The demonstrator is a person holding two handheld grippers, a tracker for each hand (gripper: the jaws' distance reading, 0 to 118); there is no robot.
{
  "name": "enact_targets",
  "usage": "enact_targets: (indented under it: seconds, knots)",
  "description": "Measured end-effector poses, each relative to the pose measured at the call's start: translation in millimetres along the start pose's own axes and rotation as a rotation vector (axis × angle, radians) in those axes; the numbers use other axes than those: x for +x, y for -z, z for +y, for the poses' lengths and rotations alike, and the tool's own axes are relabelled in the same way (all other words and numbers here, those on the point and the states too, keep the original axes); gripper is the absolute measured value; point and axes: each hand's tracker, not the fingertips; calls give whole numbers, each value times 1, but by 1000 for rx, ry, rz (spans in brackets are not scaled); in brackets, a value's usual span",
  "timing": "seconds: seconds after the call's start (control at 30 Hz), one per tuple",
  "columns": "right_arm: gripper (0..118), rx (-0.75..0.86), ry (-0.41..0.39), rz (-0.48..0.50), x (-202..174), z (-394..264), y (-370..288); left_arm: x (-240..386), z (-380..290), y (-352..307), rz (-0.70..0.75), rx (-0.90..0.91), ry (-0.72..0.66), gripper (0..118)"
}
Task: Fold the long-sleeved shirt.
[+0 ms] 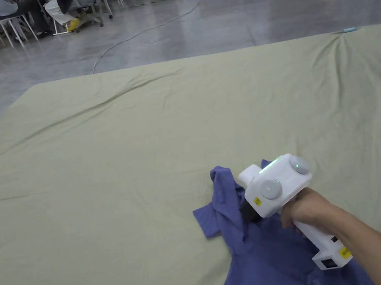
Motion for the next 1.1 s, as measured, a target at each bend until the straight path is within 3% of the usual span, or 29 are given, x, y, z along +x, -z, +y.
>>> enact_targets:
  seconds: [0.07, 0.17, 0.37, 0.47, 0.6, 0.73, 0.87, 0.97, 1.1]
  knots:
    - [0, 23, -63, -72, -5, 1, -7, 3, 5, 2, 15, 8, 10, 0]
    - [0, 10, -26, -48, -1, 6, -25, 5, 23, -5, 70, 63, 56, 0]
    - [0, 271, 166, -33, 49, 22, -160, -3, 98, -83, 157, 361, 68, 0]
    - [0, 375, 164, -160, 79, 36, -242, -6, 148, -131, 156, 500, 55, 0]
    - [0, 520, 228, -219, 114, 45, -346, 2, 214, -192, 191, 681, 50, 0]
    - [0, 599, 222, -426, 136, 60, -431, 24, 281, -254, 219, 811, 66, 0]
    - [0, 686, 330, -476, 165, 76, -496, 40, 345, -306, 281, 898, 91, 0]
    - [0, 738, 353, -569, 179, 84, -527, 40, 392, -341, 281, 949, 11, 0]
    - [0, 792, 404, -584, 195, 93, -551, 40, 434, -364, 316, 986, -23, 0]
